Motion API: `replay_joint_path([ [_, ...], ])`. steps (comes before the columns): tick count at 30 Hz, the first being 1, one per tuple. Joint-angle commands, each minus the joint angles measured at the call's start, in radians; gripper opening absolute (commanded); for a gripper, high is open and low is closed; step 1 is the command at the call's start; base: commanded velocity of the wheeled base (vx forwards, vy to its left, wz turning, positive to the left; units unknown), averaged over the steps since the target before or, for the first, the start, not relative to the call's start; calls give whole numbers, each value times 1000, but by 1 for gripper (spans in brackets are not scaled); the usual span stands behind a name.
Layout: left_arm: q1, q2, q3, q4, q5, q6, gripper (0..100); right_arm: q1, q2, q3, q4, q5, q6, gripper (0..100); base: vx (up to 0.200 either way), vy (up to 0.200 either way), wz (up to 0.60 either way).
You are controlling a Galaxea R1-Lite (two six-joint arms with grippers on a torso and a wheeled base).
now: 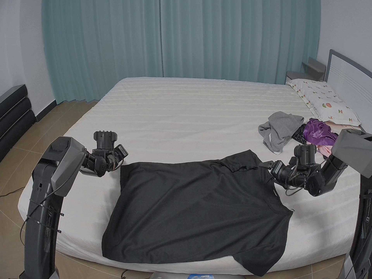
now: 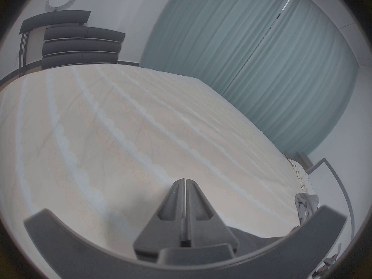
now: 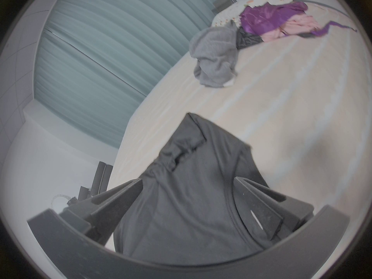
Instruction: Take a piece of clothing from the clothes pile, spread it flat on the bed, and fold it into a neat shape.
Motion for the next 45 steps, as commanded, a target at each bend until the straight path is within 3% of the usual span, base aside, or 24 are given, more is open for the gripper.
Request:
replay_joint_path([
  [1, 12, -34, -22, 5, 10, 1, 0, -16, 185, -383, 189, -60, -52, 100, 0, 0, 0],
  [9, 18, -31, -9, 34, 11, -6, 0, -36, 360, -696, 387, -99, -118, 100, 0, 0, 0],
  [20, 12, -31, 24, 37, 13, -41, 0, -46, 519, -957, 488, -104, -136, 100, 0, 0, 0],
  [21, 12, -31, 24, 37, 13, -41, 0, -46, 519, -957, 488, -104, -136, 0, 0, 0, 0],
  [33, 19, -26, 45, 34, 10, -68, 0, -62, 482, -957, 484, -98, -75, 0, 0, 0, 0],
  [34, 19, -26, 45, 37, 8, -79, 100, -63, 478, -957, 488, -98, -66, 0, 0, 0, 0],
  [45, 10, -52, 130, 34, -56, -81, 100, -68, 472, -945, 493, -98, -58, 0, 0, 0, 0],
])
